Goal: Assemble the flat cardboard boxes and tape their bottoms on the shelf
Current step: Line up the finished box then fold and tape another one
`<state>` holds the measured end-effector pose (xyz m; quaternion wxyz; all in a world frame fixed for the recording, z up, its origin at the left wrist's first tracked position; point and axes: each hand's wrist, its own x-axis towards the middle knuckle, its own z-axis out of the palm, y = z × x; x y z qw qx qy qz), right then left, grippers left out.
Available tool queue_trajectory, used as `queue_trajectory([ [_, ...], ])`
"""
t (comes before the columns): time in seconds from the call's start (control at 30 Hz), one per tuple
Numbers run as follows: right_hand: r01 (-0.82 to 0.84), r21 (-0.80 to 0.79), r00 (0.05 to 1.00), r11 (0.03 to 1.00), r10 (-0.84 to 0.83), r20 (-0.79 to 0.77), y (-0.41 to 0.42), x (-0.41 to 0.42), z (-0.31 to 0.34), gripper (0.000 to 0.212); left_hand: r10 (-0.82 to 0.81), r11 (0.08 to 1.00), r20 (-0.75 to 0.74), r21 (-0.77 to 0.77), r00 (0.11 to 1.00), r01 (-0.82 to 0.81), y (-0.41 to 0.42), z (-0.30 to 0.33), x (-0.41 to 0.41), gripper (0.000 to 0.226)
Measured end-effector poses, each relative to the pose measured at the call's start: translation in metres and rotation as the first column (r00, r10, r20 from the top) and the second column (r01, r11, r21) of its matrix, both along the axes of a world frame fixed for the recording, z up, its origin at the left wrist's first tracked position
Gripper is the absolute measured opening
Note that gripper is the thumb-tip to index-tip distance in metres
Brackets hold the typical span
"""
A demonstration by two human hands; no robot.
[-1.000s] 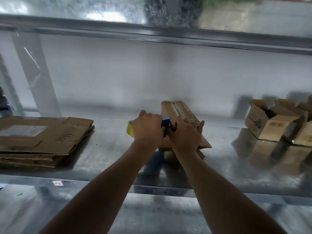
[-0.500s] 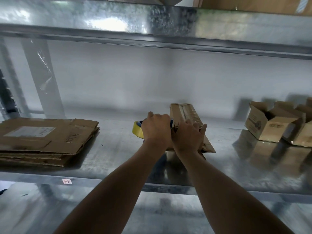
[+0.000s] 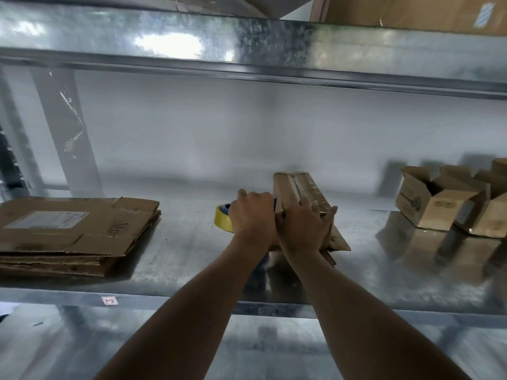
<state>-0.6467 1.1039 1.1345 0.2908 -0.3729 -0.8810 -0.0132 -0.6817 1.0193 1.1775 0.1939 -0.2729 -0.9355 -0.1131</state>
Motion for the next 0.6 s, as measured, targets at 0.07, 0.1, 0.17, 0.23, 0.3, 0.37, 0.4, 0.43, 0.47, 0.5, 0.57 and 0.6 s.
queue_trajectory([
  [0.07,-0.005,0.013,1.0,1.0,0.005,-0.017,0.005,0.0,-0.004,0.058,-0.001,1.0,-0.007,0.028,1.0,0.001,0.0,-0.003,-0.005,0.026],
  [0.1,-0.013,0.03,0.999,0.999,0.013,-0.029,0.007,0.001,-0.007,0.056,-0.005,0.999,-0.014,0.048,1.0,0.006,0.0,-0.006,-0.008,0.025],
  [0.17,-0.034,0.085,0.997,0.996,0.04,-0.072,0.011,0.004,-0.016,0.051,-0.019,0.996,-0.027,0.092,0.999,0.021,-0.001,-0.012,-0.012,0.026],
  [0.23,-0.064,0.135,0.992,0.989,0.077,-0.098,0.016,0.008,-0.027,0.044,-0.041,0.993,-0.031,0.107,0.999,0.044,-0.004,-0.02,-0.015,0.029],
  [0.3,-0.105,0.17,0.988,0.98,0.122,-0.09,0.024,0.011,-0.035,0.039,-0.068,0.991,-0.037,0.11,0.997,0.072,-0.006,-0.028,-0.019,0.031],
  [0.37,-0.139,0.169,0.986,0.976,0.152,-0.068,0.028,0.014,-0.036,0.045,-0.084,0.989,-0.029,0.122,0.996,0.087,-0.009,-0.035,-0.023,0.033],
  [0.4,-0.147,0.162,0.985,0.976,0.159,-0.061,0.029,0.014,-0.035,0.05,-0.091,0.988,-0.023,0.122,0.996,0.093,-0.01,-0.038,-0.025,0.033],
  [0.43,-0.153,0.157,0.984,0.976,0.165,-0.063,0.029,0.015,-0.034,0.053,-0.098,0.988,-0.018,0.12,0.995,0.099,-0.012,-0.042,-0.027,0.034],
  [0.47,-0.16,0.155,0.983,0.975,0.172,-0.07,0.029,0.016,-0.033,0.053,-0.105,0.987,-0.013,0.121,0.994,0.105,-0.014,-0.047,-0.03,0.035],
  [0.5,-0.168,0.157,0.981,0.973,0.181,-0.076,0.029,0.017,-0.033,0.053,-0.109,0.986,-0.006,0.127,0.994,0.109,-0.015,-0.051,-0.034,0.036],
  [0.57,-0.185,0.156,0.978,0.97,0.197,-0.067,0.03,0.02,-0.032,0.051,-0.115,0.981,0.003,0.155,0.993,0.113,-0.02,-0.059,-0.042,0.04],
  [0.6,-0.19,0.154,0.978,0.97,0.201,-0.056,0.03,0.021,-0.031,0.05,-0.119,0.98,0.002,0.162,0.993,0.117,-0.021,-0.062,-0.046,0.041],
])
